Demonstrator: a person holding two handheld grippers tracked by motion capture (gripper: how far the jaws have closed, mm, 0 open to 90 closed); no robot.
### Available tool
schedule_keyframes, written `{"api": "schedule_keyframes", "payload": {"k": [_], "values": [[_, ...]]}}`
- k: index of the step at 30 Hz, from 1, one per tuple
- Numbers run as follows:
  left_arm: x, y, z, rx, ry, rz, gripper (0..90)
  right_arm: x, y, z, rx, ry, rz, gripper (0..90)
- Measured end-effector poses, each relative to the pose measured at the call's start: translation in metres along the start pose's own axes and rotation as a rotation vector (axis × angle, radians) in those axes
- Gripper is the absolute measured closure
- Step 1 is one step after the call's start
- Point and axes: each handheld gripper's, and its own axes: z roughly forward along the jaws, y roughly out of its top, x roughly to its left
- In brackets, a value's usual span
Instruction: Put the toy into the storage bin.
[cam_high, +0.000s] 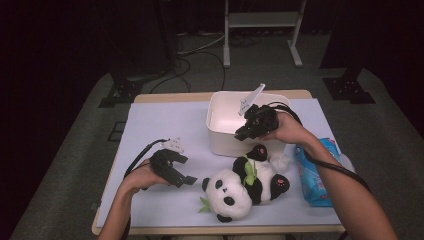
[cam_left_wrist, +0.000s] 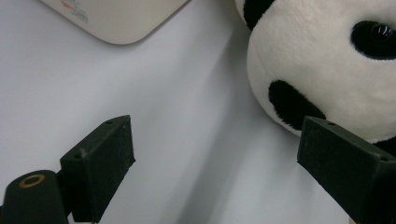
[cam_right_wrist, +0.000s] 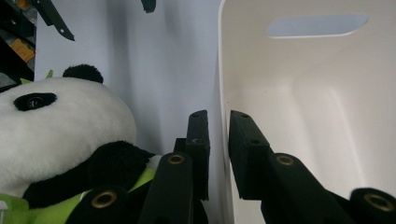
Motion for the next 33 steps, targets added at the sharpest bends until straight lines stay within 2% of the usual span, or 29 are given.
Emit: {"api": "schedule_keyframes", "payload": {"k": [4, 5, 17, 21, 24, 28, 33], "values": [[0.000, -0.002, -0.001, -0.001, 0.006, -0.001, 10.0, -0.001, 0.002, 0.005, 0.011, -0.003, 0.000, 85.6], [0.000, -0.002, -0.001, -0.002, 0.006, -0.004, 10.0, -0.002, 0.002, 0.004, 0.008, 0.003, 0.009, 85.8], [0.001, -0.004, -0.001, -0.001, 0.004, -0.013, 9.9, 0.004, 0.000, 0.003, 0.011, 0.024, -0.034, 86.4], [0.001, -0.004, 0.000, -0.002, 0.003, -0.015, 9.9, 0.004, 0.000, 0.002, 0.013, 0.036, -0.028, 86.1], [0.001, -0.004, -0.001, -0.007, 0.005, -0.015, 9.9, 0.004, 0.000, 0.002, 0.015, 0.038, -0.009, 84.5], [0.001, -0.005, -0.001, -0.008, 0.006, -0.013, 9.9, 0.005, -0.003, -0.003, -0.012, 0.036, 0.011, 77.8], [0.002, -0.005, 0.000, -0.012, 0.010, -0.018, 9.9, 0.010, -0.005, -0.012, -0.025, 0.013, 0.015, 72.2]]}}
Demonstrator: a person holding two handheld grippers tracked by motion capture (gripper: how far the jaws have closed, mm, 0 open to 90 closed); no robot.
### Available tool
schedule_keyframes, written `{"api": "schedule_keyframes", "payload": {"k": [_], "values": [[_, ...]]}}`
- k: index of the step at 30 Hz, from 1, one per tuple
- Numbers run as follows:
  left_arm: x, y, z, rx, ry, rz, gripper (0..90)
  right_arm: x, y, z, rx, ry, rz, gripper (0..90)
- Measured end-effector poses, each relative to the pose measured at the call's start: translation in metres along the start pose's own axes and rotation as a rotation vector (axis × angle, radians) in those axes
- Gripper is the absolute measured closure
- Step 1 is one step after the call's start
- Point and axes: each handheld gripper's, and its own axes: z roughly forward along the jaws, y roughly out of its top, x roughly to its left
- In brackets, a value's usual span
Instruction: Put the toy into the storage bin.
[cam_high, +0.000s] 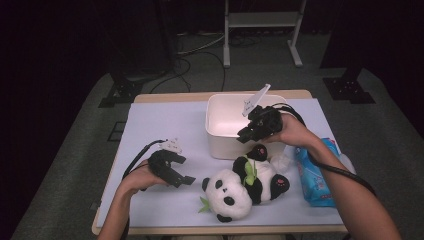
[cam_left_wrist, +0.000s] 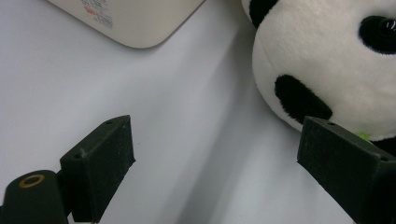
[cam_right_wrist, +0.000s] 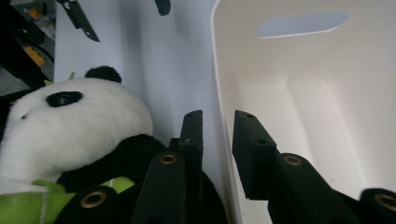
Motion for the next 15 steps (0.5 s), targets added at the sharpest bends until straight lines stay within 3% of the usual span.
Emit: {"api": "schedule_keyframes", "payload": {"k": [6, 15], "values": [[-0.001, -0.002, 0.002, 0.013, -0.004, 0.001, 9.9, 0.009, -0.007, -0.016, -0.040, -0.017, 0.015, 69.2], [-0.003, 0.000, 0.000, 0.019, -0.003, -0.001, 9.9, 0.030, -0.019, -0.034, -0.044, -0.019, -0.004, 68.5]]}}
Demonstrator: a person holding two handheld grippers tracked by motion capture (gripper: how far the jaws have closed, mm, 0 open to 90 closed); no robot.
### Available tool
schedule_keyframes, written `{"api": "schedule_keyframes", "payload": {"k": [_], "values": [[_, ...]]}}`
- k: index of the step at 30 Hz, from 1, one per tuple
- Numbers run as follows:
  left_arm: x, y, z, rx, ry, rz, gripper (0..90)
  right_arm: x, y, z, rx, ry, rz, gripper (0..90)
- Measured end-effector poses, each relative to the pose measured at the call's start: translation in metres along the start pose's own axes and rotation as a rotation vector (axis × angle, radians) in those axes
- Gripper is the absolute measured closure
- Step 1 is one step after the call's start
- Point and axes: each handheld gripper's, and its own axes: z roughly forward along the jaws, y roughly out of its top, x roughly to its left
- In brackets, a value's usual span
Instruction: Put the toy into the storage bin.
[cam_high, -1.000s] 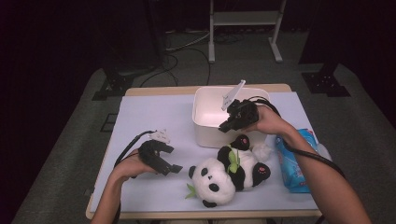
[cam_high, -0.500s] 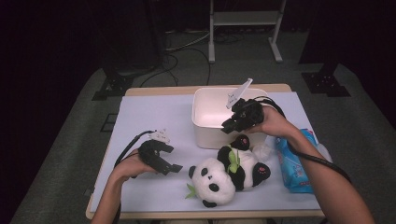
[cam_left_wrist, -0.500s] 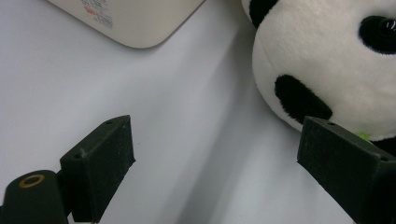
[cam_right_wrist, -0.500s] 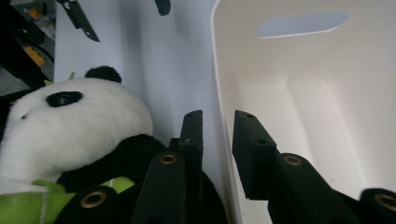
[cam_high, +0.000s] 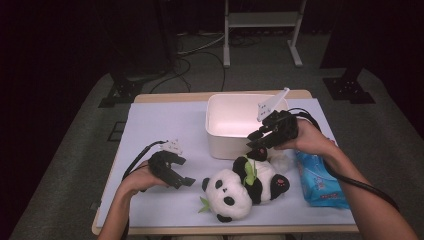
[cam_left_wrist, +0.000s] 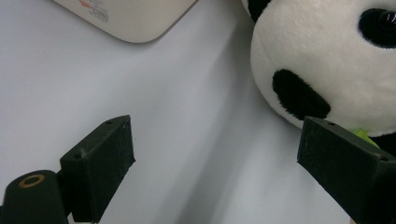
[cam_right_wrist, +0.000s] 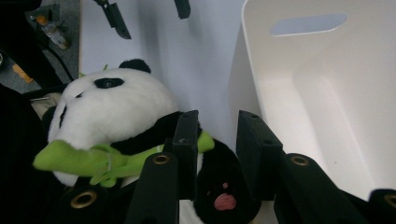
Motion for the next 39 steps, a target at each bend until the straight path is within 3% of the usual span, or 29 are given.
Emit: {"api": "schedule_keyframes", "payload": {"k": [23, 30, 39], "values": [[-0.009, 0.003, -0.001, -0.002, 0.004, 0.012, 9.9, 0.048, -0.039, -0.006, -0.006, 0.047, -0.003, 66.1], [-0.011, 0.003, -0.002, -0.003, 0.001, 0.014, 9.9, 0.060, -0.037, 0.002, 0.023, 0.080, -0.022, 63.1], [-0.007, 0.000, -0.004, -0.006, 0.002, 0.004, 9.9, 0.063, -0.027, 0.021, 0.061, 0.109, -0.065, 58.3]]}}
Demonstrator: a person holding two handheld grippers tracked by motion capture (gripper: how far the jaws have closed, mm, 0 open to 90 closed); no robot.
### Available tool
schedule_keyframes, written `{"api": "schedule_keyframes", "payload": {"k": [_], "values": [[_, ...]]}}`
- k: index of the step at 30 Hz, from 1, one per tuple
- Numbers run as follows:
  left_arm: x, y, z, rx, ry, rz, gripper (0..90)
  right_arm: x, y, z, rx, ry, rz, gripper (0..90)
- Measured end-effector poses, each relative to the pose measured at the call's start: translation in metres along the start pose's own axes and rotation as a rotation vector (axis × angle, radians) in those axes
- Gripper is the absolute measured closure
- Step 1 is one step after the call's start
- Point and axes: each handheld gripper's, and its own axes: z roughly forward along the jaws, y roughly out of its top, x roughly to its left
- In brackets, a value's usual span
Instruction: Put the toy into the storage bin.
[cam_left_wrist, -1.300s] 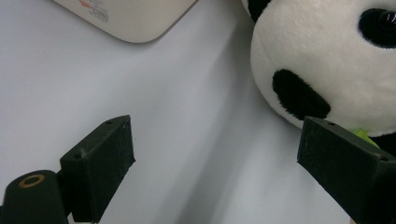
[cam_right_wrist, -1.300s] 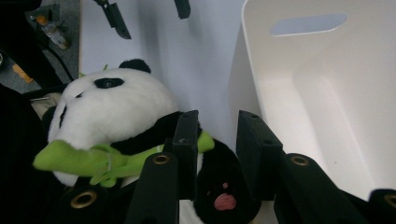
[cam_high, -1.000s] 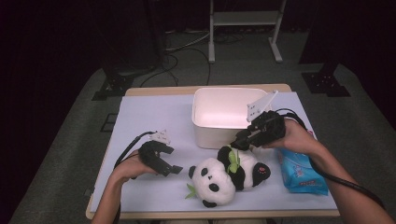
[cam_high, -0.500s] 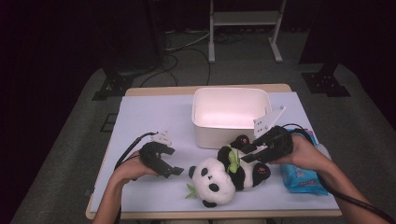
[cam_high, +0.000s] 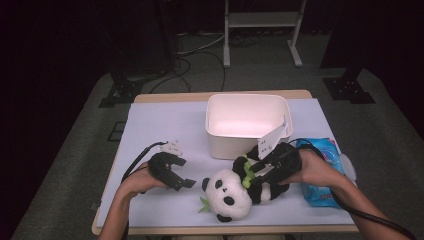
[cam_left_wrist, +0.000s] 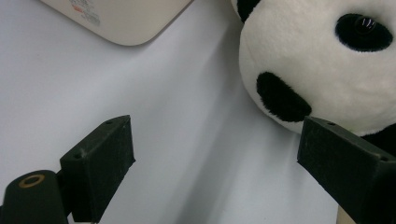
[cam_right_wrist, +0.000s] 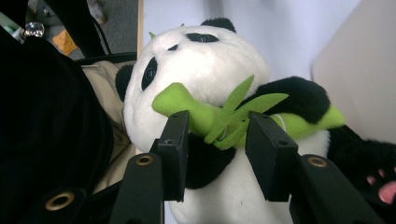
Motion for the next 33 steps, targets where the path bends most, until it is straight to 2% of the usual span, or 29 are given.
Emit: {"api": "schedule_keyframes", "payload": {"k": [6, 11, 14, 16, 20, 25, 28, 31, 33], "values": [[0.001, -0.003, -0.001, -0.002, -0.002, -0.004, 9.9, -0.001, 0.006, 0.012, 0.033, 0.014, -0.018, 57.9], [0.002, -0.003, -0.001, -0.001, -0.001, -0.004, 9.9, -0.002, 0.009, 0.017, 0.037, 0.001, -0.033, 58.6], [0.002, -0.002, -0.001, -0.007, -0.001, -0.008, 9.9, -0.003, 0.010, 0.019, 0.046, -0.006, -0.032, 64.8], [0.002, -0.002, -0.001, -0.001, -0.003, -0.004, 9.9, -0.005, 0.011, 0.019, 0.042, -0.005, -0.033, 73.5], [0.003, -0.003, 0.000, -0.006, -0.002, -0.013, 9.9, -0.008, 0.012, 0.018, 0.034, 0.005, -0.017, 81.6], [0.005, -0.004, 0.001, -0.003, -0.005, -0.014, 9.9, -0.010, 0.014, 0.014, 0.025, 0.004, -0.002, 84.5], [0.006, -0.004, 0.000, -0.004, -0.002, -0.014, 9.9, -0.011, 0.014, 0.011, 0.014, -0.007, 0.005, 85.9], [0.007, -0.005, -0.001, -0.008, 0.003, -0.015, 9.9, -0.013, 0.015, 0.006, -0.020, -0.017, 0.011, 86.3], [0.008, -0.006, -0.002, -0.007, 0.003, -0.016, 9.9, -0.014, 0.015, 0.005, -0.019, -0.027, 0.016, 86.4]]}}
